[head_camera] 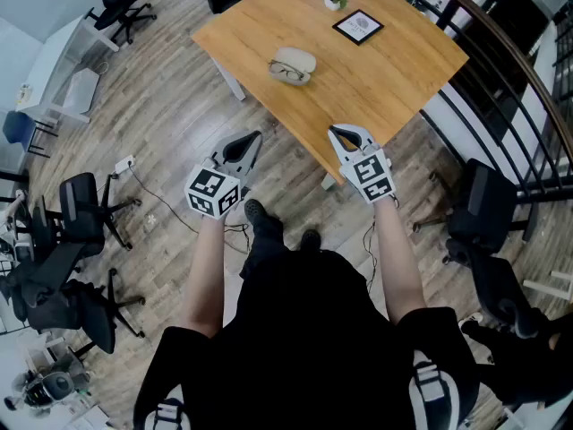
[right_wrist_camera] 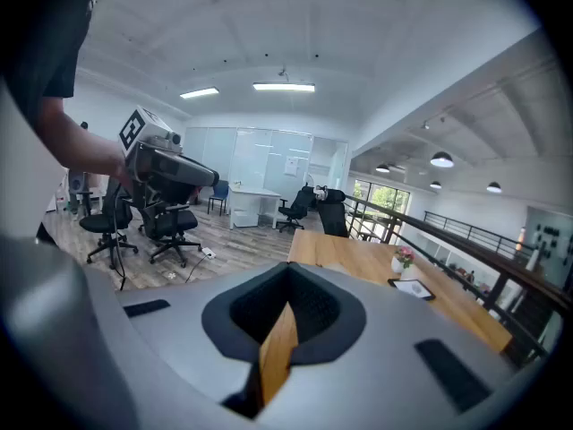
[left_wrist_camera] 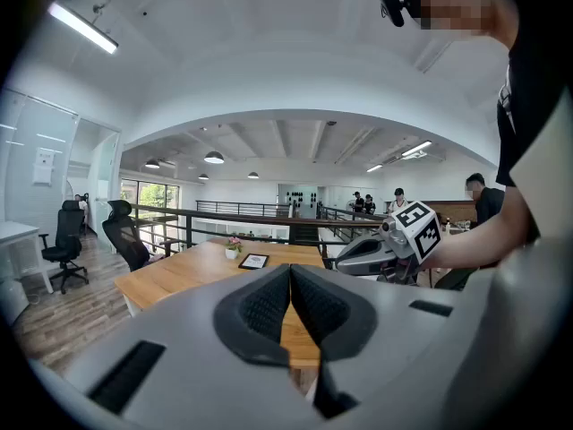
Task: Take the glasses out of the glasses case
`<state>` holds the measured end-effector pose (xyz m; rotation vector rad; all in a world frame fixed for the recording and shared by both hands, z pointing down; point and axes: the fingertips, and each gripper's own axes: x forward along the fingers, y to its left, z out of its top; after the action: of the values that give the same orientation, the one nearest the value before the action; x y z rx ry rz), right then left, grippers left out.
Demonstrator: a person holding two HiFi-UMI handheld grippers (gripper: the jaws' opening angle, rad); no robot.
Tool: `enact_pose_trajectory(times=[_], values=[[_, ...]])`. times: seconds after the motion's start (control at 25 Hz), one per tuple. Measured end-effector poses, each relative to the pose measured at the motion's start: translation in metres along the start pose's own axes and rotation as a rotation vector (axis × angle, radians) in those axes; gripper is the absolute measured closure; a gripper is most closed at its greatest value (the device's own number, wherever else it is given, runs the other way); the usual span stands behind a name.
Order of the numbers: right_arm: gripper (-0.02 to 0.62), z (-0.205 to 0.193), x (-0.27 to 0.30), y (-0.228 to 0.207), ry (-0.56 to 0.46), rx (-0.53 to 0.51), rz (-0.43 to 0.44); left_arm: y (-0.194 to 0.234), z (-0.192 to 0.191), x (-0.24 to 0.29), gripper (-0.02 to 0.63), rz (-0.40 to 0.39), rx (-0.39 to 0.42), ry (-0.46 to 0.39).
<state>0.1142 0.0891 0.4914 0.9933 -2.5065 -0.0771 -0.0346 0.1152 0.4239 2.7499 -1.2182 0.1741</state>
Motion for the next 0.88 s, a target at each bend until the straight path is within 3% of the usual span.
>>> enact_pose_trajectory(times=[0.4, 0.56, 0.88], values=[[0.588, -0.011, -0.004, 0.003, -0.012, 0.027, 0.003, -0.007, -0.008, 0.000, 0.586, 0.007, -0.001, 0.008], [0.588, -0.006, -0.009, 0.007, -0.058, 0.034, 0.011, -0.016, -0.006, -0.001, 0.586, -0.023, -0.006, -0.010], [0.588, -0.008, -0.013, 0.005, -0.056, 0.031, -0.008, -0.026, -0.008, 0.005, 0.586, -0.052, 0.028, 0.009]])
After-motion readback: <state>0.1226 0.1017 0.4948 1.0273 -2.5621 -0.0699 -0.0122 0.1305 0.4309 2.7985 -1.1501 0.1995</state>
